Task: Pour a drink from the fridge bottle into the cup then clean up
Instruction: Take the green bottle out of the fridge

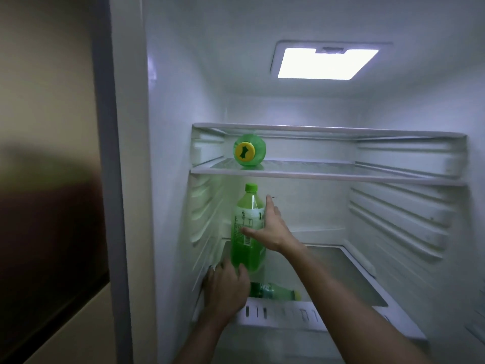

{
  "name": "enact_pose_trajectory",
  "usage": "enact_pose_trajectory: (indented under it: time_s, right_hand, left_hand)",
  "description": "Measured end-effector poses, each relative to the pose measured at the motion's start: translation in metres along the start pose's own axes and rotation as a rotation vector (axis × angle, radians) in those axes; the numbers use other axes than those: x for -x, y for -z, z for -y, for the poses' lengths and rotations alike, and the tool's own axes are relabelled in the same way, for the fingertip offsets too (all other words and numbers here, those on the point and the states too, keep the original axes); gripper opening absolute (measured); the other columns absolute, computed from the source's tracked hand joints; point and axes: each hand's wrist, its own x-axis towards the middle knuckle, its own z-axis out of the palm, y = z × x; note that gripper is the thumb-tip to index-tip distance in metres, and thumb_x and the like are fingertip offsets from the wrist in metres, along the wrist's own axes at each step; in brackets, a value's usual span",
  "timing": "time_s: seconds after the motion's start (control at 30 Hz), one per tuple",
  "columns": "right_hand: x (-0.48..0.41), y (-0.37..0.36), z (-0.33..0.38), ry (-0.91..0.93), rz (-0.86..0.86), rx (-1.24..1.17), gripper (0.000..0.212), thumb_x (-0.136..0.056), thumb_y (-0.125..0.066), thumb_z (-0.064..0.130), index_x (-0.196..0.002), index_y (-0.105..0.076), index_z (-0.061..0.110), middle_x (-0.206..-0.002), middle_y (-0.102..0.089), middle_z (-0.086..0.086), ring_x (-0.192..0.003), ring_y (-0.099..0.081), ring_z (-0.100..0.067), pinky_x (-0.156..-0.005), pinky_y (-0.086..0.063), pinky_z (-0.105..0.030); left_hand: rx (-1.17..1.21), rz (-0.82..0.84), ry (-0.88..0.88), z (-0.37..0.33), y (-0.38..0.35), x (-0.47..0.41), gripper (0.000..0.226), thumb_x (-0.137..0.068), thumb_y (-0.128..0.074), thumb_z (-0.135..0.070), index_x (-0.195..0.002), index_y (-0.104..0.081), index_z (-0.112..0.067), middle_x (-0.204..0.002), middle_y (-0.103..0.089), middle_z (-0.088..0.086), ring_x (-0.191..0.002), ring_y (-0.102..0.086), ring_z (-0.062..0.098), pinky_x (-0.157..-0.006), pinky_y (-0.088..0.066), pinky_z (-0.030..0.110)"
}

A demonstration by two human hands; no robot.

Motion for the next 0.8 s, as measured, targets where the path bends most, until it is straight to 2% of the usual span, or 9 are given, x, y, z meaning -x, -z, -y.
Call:
enact_pose_trajectory:
  time_s: [0.1, 0.17, 0.23, 0.3, 0.43, 0.57, 0.63, 0.7, 0.8]
  right_hand:
    - [-0.009, -0.005, -0.002, 0.022, 0.011, -0.071, 0.13, -0.068, -0.084, 0.051, -0.154, 0.011, 0.032, -0.161, -0.014, -0.016, -0.144, -0.027, -0.035, -0.116, -0.028, -0.053]
    - [-0.014, -0.008, -0.004, 0.055, 0.02, -0.122, 0.128, -0.066, -0.086, 0.046, -0.155, 0.005, 0.032, -0.156, -0.029, -0.013, -0.135, -0.042, -0.03, -0.109, -0.04, -0.048]
    - [-0.017, -0.01, -0.006, 0.081, 0.012, -0.184, 0.12, -0.068, -0.088, 0.035, -0.154, -0.005, 0.028, -0.141, -0.047, -0.008, -0.112, -0.057, -0.022, -0.085, -0.054, -0.031]
    - [-0.016, -0.012, -0.005, 0.093, -0.034, -0.21, 0.111, -0.066, -0.089, 0.031, -0.151, -0.017, 0.026, -0.129, -0.053, -0.007, -0.098, -0.061, -0.018, -0.069, -0.053, -0.021]
    - [-0.008, -0.016, -0.001, 0.075, -0.127, -0.215, 0.112, -0.05, -0.088, 0.051, -0.142, -0.027, 0.031, -0.118, -0.057, -0.007, -0.098, -0.063, -0.023, -0.082, -0.059, -0.044]
    - [-0.001, -0.012, -0.002, 0.062, -0.206, -0.209, 0.113, -0.039, -0.071, 0.07, -0.136, -0.029, 0.034, -0.113, -0.058, -0.006, -0.097, -0.063, -0.024, -0.08, -0.058, -0.047]
    - [0.007, -0.006, 0.003, 0.064, -0.242, -0.197, 0.111, -0.041, -0.072, 0.069, -0.137, -0.029, 0.032, -0.115, -0.057, -0.006, -0.098, -0.062, -0.024, -0.082, -0.058, -0.047]
    - [0.014, 0.001, 0.009, 0.07, -0.265, -0.184, 0.105, -0.05, -0.079, 0.061, -0.138, -0.03, 0.03, -0.117, -0.056, -0.007, -0.101, -0.06, -0.024, -0.084, -0.057, -0.048]
    - [0.023, 0.008, 0.017, 0.088, -0.295, -0.16, 0.098, -0.061, -0.085, 0.05, -0.14, -0.031, 0.027, -0.12, -0.054, -0.009, -0.106, -0.056, -0.025, -0.089, -0.054, -0.048]
  left_hand:
    - [0.02, 0.009, 0.02, 0.001, -0.004, -0.005, 0.023, -0.099, -0.037, -0.032, -0.102, -0.052, -0.014, -0.108, -0.065, 0.013, -0.099, -0.059, 0.028, -0.093, -0.046, 0.039]
    - [0.014, -0.007, 0.05, -0.001, -0.005, -0.007, 0.033, -0.099, -0.036, -0.031, -0.117, -0.051, -0.008, -0.114, -0.063, 0.015, -0.106, -0.058, 0.032, -0.092, -0.046, 0.038]
    - [0.032, 0.001, 0.101, -0.002, -0.002, -0.008, 0.037, -0.1, -0.036, -0.029, -0.125, -0.048, -0.004, -0.118, -0.06, 0.017, -0.11, -0.057, 0.033, -0.092, -0.044, 0.038]
    - [0.074, 0.038, 0.132, -0.002, -0.002, -0.008, 0.033, -0.102, -0.033, -0.023, -0.123, -0.049, -0.004, -0.122, -0.057, 0.017, -0.111, -0.056, 0.031, -0.094, -0.044, 0.038]
    - [0.254, 0.064, 0.21, -0.006, 0.0, -0.008, 0.031, -0.105, -0.029, -0.018, -0.121, -0.051, -0.005, -0.125, -0.053, 0.014, -0.111, -0.054, 0.025, -0.093, -0.044, 0.03]
    - [0.611, 0.073, 0.279, -0.016, 0.007, -0.014, 0.047, -0.099, -0.026, -0.04, -0.117, -0.059, -0.012, -0.109, -0.063, 0.008, -0.097, -0.06, 0.021, -0.093, -0.049, 0.039]
    - [0.783, 0.086, 0.289, -0.025, 0.013, -0.011, 0.049, -0.1, -0.024, -0.042, -0.106, -0.066, -0.018, -0.109, -0.067, 0.009, -0.098, -0.064, 0.023, -0.093, -0.052, 0.044]
    - [0.919, 0.092, 0.318, -0.034, 0.025, -0.006, 0.047, -0.105, -0.023, -0.032, -0.088, -0.065, -0.017, -0.095, -0.068, 0.011, -0.088, -0.064, 0.023, -0.08, -0.053, 0.037]
    - [1.065, 0.131, 0.355, -0.04, 0.033, -0.003, 0.048, -0.106, -0.022, -0.032, -0.081, -0.058, -0.012, -0.082, -0.062, 0.012, -0.076, -0.058, 0.025, -0.063, -0.044, 0.031]
